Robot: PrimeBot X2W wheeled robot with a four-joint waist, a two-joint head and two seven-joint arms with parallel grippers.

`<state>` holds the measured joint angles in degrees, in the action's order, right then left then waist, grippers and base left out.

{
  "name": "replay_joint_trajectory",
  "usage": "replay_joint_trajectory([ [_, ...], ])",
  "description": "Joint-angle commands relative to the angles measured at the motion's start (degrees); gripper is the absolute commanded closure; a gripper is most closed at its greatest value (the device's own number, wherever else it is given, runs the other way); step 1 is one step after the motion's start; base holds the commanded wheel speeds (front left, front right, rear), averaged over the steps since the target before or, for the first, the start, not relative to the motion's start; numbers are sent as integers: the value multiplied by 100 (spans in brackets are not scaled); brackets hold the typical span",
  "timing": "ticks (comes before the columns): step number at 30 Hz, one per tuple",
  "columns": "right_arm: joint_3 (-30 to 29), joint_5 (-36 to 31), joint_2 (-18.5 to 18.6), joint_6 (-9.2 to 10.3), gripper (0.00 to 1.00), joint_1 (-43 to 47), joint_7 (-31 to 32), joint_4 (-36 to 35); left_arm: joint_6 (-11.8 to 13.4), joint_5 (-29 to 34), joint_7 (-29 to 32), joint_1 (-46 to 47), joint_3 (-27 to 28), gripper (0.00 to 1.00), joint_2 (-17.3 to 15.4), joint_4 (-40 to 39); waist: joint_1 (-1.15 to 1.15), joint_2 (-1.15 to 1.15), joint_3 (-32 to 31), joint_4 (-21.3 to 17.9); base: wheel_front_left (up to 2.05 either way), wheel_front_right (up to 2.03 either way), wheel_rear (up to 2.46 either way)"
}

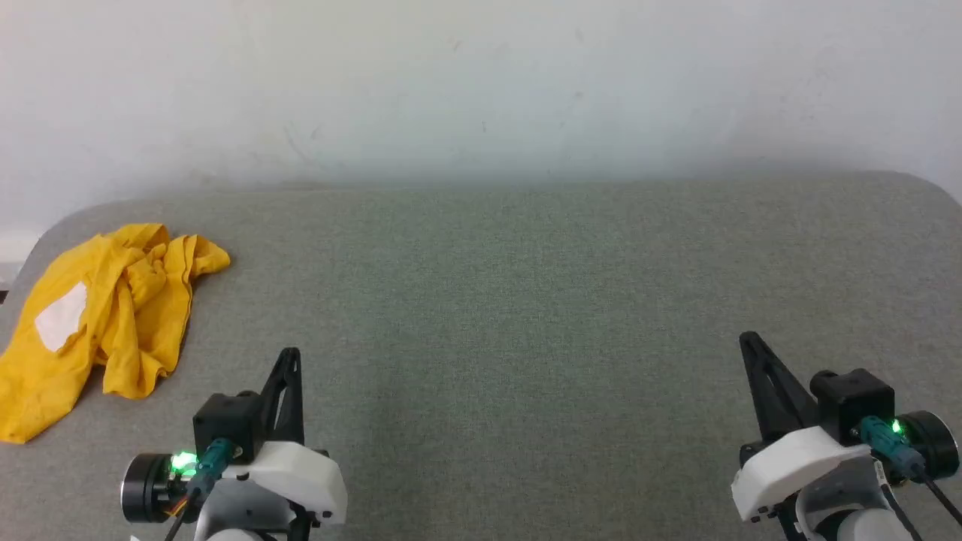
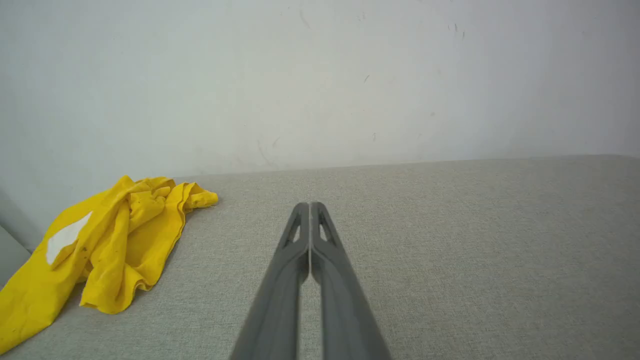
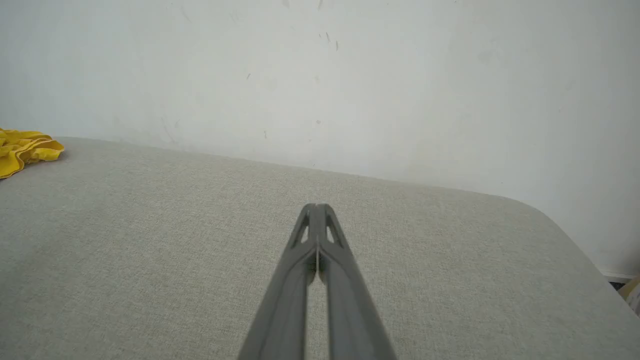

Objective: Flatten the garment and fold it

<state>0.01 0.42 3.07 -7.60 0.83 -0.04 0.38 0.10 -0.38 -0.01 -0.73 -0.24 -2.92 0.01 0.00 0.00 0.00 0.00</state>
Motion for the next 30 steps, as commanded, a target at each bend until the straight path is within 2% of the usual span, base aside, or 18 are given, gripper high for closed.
replay_joint_trajectory([
  [1, -1, -42, -19, 11, 100, -83, 4, -38, -10, 38, 1, 73, 24, 100, 4, -1, 0, 0, 0, 0, 0, 0, 0],
  [30, -1, -42, -19, 11, 100, -83, 4, -38, -10, 38, 1, 73, 24, 100, 4, -1, 0, 0, 0, 0, 0, 0, 0],
])
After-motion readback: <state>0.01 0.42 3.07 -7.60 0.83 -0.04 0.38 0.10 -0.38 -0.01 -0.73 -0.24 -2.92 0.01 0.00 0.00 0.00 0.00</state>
